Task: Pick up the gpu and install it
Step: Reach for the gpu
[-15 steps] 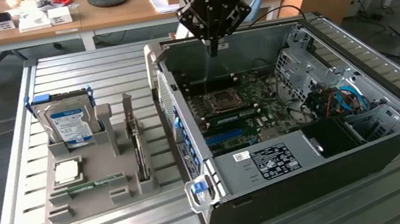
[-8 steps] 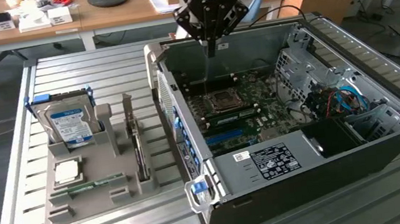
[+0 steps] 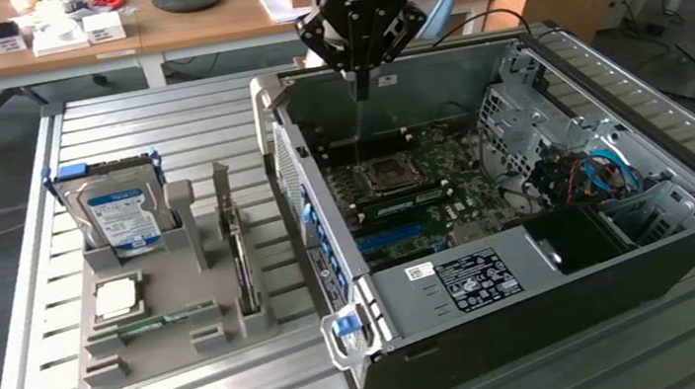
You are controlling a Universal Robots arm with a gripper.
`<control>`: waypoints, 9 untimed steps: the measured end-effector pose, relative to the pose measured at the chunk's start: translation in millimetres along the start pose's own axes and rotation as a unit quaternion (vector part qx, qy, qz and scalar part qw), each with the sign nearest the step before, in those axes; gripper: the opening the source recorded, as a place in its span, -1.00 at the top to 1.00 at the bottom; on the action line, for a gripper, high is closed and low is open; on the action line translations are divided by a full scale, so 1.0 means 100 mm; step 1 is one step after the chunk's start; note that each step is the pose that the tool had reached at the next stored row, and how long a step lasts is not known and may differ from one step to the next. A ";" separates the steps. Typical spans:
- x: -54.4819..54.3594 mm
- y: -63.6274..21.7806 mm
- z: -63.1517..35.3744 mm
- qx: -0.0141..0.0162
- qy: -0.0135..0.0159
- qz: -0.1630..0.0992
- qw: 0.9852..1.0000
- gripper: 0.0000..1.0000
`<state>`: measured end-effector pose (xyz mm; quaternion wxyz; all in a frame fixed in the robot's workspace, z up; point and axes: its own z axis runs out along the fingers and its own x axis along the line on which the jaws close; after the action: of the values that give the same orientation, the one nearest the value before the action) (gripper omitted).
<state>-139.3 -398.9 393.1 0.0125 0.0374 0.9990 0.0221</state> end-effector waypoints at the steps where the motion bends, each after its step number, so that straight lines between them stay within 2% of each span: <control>1: 0.01 -0.001 0.000 0.000 0.000 0.000 1.000 0.79; 9: 0.07 -0.005 0.000 0.000 0.000 0.000 1.000 0.79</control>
<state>-145.8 -398.8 392.9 0.0125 0.0374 0.9990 0.0221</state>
